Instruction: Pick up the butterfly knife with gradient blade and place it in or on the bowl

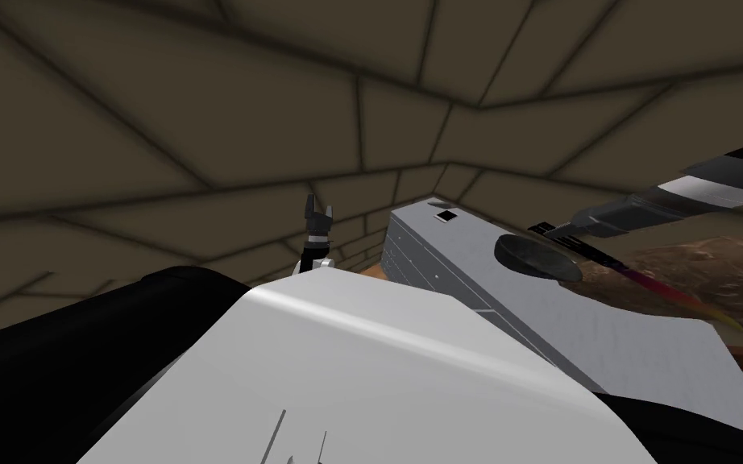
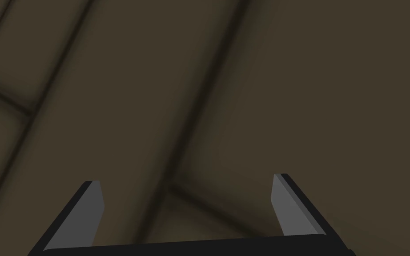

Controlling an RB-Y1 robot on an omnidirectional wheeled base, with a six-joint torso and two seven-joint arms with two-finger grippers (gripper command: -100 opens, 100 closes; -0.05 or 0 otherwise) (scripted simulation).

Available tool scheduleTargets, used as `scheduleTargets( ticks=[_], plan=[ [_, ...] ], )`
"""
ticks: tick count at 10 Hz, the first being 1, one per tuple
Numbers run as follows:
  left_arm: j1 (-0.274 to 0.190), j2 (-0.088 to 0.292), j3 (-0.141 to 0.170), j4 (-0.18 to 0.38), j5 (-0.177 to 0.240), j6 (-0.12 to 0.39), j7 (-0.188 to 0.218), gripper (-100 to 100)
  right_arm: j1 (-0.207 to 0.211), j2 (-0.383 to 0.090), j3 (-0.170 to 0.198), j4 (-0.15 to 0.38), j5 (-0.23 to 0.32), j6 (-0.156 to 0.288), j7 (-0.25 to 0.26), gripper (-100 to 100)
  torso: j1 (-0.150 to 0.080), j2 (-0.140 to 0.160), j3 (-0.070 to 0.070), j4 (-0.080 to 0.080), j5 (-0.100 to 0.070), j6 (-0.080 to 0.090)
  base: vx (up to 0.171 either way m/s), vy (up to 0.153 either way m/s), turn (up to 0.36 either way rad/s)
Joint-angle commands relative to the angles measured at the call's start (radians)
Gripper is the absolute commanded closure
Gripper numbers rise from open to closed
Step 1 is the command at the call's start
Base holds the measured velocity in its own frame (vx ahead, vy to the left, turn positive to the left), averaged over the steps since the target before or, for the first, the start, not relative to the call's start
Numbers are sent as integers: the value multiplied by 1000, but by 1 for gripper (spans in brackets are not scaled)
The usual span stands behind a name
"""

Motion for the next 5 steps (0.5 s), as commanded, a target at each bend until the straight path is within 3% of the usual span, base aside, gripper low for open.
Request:
scheduleTargets(
  ticks=[1, 4, 5],
  plan=[
    [0, 0, 0, 0, 0, 0, 0, 0, 11, -2, 17, 39, -6, -30, -7, 100, 0, 0, 0, 0, 0, 0, 4, -35, 291],
    [0, 0, 0, 0, 0, 0, 0, 0, 36, -6, 46, 87, -7, -71, -15, 100, -1, -1, -1, -1, 0, 0, 6, -42, 280],
    [0, 0, 0, 0, 0, 0, 0, 0, 38, -11, 35, 87, -13, -65, -13, 100, -1, -1, -1, -1, 0, 0, 3, -23, 51]
  ],
)
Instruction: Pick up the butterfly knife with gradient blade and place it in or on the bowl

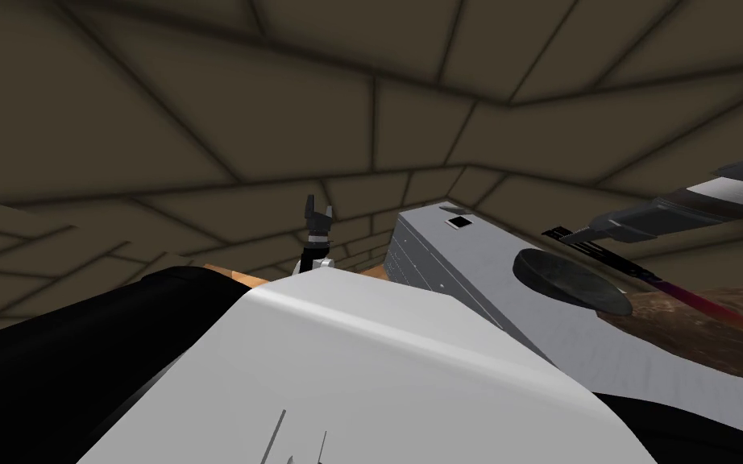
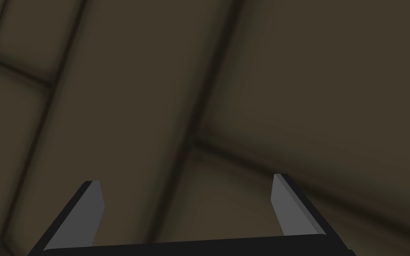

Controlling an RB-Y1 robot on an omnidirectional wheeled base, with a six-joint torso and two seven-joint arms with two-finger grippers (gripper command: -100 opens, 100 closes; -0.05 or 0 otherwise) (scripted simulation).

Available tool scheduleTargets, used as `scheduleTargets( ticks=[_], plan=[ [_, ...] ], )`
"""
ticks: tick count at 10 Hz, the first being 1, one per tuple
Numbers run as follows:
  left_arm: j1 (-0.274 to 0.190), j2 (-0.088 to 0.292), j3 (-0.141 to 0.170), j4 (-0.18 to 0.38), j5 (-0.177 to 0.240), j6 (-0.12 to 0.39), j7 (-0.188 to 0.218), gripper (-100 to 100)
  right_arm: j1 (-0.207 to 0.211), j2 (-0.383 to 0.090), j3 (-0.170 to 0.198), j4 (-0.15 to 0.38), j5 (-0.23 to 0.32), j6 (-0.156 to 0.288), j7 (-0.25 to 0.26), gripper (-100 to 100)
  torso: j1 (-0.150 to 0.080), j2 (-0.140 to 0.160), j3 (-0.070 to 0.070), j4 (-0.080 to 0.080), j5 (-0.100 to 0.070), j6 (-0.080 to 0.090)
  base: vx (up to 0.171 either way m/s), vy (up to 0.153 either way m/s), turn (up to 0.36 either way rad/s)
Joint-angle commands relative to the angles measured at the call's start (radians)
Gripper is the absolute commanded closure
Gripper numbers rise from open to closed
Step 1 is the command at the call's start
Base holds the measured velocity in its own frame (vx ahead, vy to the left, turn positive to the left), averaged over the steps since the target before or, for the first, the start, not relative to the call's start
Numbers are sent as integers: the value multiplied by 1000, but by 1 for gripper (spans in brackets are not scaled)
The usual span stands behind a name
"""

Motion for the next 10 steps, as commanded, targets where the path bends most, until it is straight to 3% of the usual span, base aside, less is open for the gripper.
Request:
scheduleTargets(
  ticks=[1, 5, 6, 7, 10],
  plan=[
    [0, 0, 0, 0, 0, 0, 0, 0, 0, 0, 0, 0, 0, 0, 0, -100, 0, 0, 0, 0, 0, 0, 0, 0, 0],
    [0, 0, 0, 0, 0, 0, 0, 0, 0, 0, 0, 0, 0, 0, 0, -100, 2, 2, 1, 1, 1, 0, 0, 0, 0],
    [0, 0, 0, 0, 0, 0, 0, 0, 0, 0, 0, 0, 0, 0, 0, 0, 2, 2, 1, 1, 1, 0, 0, 0, 0],
    [0, 0, 0, 0, 0, 0, 0, 0, 4, -22, -1, 42, -13, -32, -42, -100, 2, 2, 1, 1, 1, 0, -73, -64, 318],
    [0, 0, 0, 0, 0, 0, 0, 0, 11, -54, -2, 106, -32, -80, -104, -100, -6, 12, 7, 3, -1, 0, -174, -122, 274]
  ],
)
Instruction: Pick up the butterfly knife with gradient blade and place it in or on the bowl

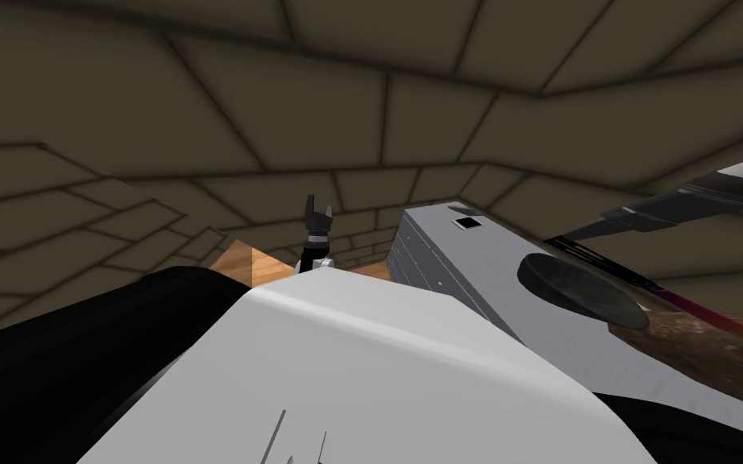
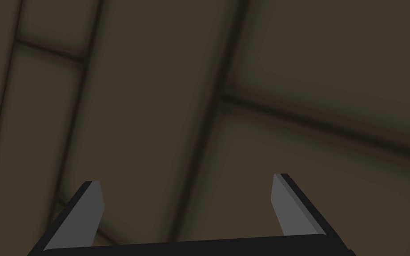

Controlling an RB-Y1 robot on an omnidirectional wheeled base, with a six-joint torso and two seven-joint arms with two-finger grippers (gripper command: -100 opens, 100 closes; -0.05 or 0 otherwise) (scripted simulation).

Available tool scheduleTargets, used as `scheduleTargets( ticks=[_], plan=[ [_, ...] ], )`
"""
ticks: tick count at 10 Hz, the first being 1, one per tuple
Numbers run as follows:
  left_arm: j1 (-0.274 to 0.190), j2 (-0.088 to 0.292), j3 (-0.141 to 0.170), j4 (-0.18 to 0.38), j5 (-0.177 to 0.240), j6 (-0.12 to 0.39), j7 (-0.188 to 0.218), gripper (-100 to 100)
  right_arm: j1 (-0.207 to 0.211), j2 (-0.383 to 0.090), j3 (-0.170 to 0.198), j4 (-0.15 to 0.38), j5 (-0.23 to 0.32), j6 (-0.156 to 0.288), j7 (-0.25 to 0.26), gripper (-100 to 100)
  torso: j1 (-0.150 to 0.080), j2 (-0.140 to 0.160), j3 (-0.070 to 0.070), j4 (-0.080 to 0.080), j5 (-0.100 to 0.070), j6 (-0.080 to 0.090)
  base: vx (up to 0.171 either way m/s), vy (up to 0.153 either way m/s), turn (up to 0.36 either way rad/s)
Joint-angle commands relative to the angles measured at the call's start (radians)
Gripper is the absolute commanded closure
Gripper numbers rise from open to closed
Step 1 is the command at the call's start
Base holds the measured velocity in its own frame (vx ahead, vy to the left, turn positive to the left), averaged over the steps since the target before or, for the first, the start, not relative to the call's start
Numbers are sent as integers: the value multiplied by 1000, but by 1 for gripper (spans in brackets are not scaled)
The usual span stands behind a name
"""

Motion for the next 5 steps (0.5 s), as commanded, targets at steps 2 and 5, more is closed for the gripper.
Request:
scheduleTargets(
  ticks=[2, 5],
  plan=[
    [0, 0, 0, 0, 0, 0, 0, 0, 1, -26, 2, 50, -14, -41, -59, -100, 1, -1, 0, 0, 0, 0, -141, -95, 211],
    [0, 0, 0, 0, 0, 0, 0, 0, 7, -58, 1, 113, -33, -89, -122, -100, 1, -3, -2, -1, 0, 0, -128, -88, 249]
  ],
)
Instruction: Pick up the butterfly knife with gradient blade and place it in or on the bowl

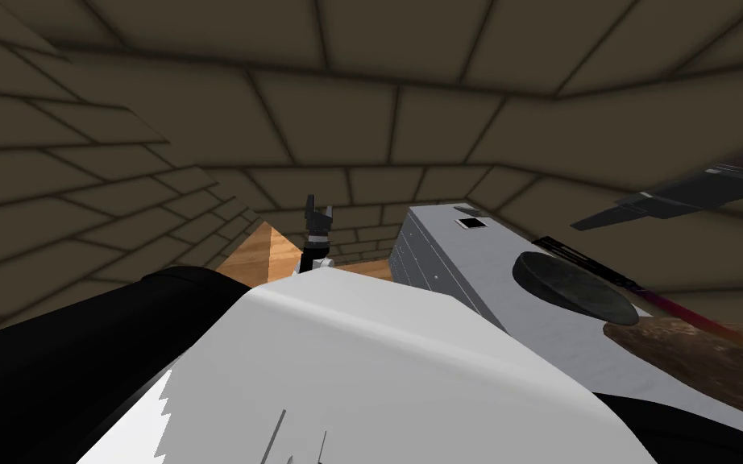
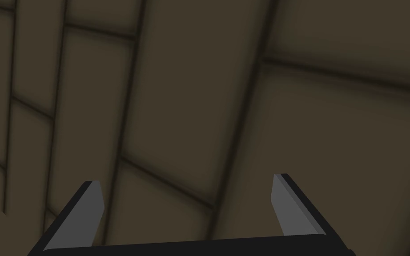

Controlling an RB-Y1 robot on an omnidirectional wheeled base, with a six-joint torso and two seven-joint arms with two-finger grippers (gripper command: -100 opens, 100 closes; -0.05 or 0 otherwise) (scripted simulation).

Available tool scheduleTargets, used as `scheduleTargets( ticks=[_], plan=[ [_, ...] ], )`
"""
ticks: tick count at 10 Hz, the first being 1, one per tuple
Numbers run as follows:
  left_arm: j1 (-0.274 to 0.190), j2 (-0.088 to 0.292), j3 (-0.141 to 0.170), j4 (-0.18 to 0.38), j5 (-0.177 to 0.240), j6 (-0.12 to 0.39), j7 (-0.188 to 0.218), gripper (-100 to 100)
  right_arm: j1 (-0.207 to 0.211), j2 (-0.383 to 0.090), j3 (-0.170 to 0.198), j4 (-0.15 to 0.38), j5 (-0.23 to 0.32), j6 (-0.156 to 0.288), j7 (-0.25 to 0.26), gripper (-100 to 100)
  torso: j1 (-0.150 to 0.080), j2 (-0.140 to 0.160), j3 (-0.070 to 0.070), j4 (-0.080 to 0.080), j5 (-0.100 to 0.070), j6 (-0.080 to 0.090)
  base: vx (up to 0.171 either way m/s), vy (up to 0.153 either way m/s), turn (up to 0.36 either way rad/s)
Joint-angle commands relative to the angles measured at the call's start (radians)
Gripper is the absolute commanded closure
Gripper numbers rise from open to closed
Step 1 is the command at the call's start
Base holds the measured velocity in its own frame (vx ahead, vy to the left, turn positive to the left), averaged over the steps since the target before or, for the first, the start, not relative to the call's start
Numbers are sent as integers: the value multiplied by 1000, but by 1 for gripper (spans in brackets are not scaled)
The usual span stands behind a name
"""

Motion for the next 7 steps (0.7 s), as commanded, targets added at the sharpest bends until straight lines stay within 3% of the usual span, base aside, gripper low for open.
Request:
scheduleTargets(
  ticks=[1, 2, 7],
  plan=[
    [0, 0, 0, 0, 0, 0, 0, 0, 0, 0, 0, 0, 0, 0, 0, -100, 0, 0, 0, 0, 0, 0, -51, -38, 52],
    [0, 0, 0, 0, 0, 0, 0, 0, 0, -1, 0, 2, -1, -4, -5, 0, 2, -3, -2, 0, 0, 1, -9, -6, -10],
    [0, 0, 0, 0, 0, 0, 0, 0, 0, -1, 0, 2, -1, -3, -5, 0, 5, -8, -5, -2, 1, 1, 0, 0, 0]
  ],
)
